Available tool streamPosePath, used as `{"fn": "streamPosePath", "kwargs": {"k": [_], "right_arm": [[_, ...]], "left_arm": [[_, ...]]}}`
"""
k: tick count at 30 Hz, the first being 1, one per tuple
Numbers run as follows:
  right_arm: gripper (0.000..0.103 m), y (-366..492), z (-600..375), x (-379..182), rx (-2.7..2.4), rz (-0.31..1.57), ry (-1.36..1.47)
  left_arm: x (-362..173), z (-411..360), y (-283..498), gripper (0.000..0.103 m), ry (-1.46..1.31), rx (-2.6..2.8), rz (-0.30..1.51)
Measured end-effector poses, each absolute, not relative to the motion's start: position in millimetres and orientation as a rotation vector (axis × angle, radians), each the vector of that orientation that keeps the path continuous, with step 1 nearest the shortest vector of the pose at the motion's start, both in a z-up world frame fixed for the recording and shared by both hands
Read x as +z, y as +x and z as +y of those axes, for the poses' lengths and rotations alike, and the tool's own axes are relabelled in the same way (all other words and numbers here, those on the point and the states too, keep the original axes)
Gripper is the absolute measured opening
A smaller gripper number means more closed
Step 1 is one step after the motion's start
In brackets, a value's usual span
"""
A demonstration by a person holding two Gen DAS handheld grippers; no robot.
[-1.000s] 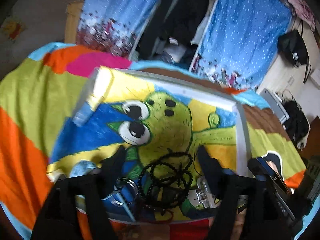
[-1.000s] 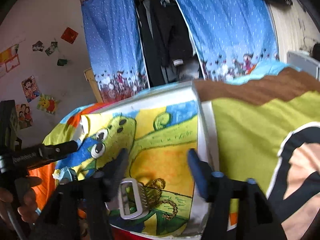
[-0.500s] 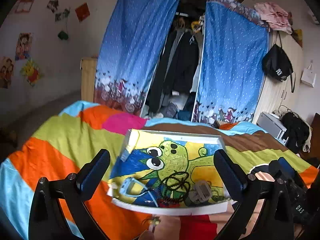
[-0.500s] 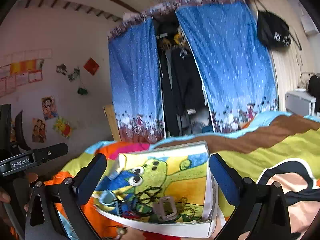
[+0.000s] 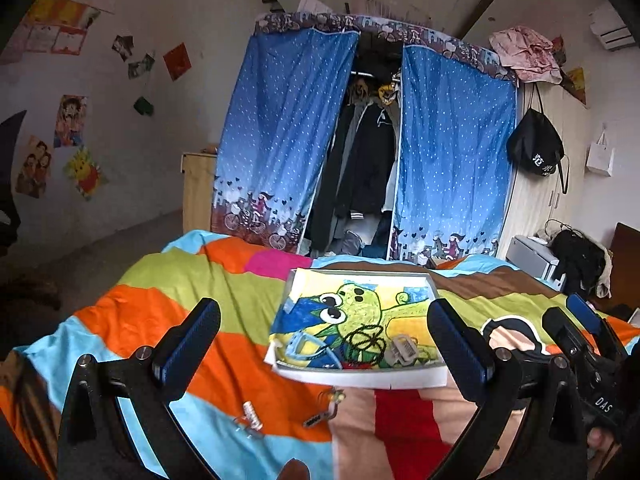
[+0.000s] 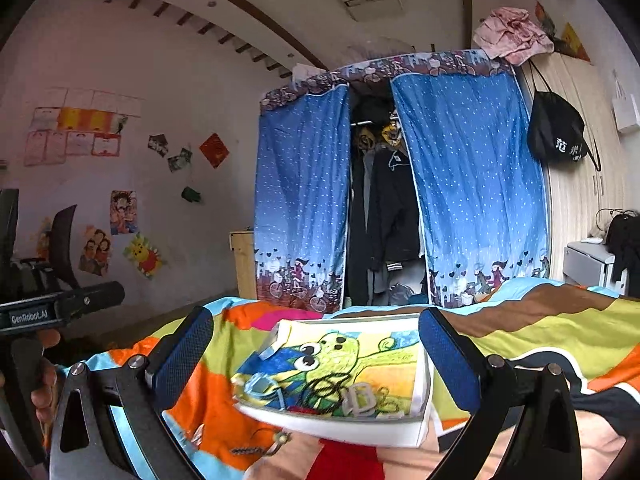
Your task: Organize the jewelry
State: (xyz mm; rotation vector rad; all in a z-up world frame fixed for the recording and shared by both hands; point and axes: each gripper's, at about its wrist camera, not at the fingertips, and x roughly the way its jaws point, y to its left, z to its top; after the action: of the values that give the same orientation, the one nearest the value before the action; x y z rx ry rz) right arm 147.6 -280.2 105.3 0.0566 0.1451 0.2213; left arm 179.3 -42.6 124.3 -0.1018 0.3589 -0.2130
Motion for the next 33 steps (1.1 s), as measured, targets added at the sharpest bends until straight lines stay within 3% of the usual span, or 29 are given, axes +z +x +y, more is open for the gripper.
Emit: {"fn": "streamPosePath", "kwargs": {"k": [16,33], "right_arm": [[0.103,63,-242,73,0.193,0.223,0.026],[0.103,56,-213,4,0.191,0.484,0.02]], "left_arm": [[79,-10,73,0.101,-0.04,-0.217,0.38],[-2,31,80,0.101,-0.047,-0.131,0.676]]}}
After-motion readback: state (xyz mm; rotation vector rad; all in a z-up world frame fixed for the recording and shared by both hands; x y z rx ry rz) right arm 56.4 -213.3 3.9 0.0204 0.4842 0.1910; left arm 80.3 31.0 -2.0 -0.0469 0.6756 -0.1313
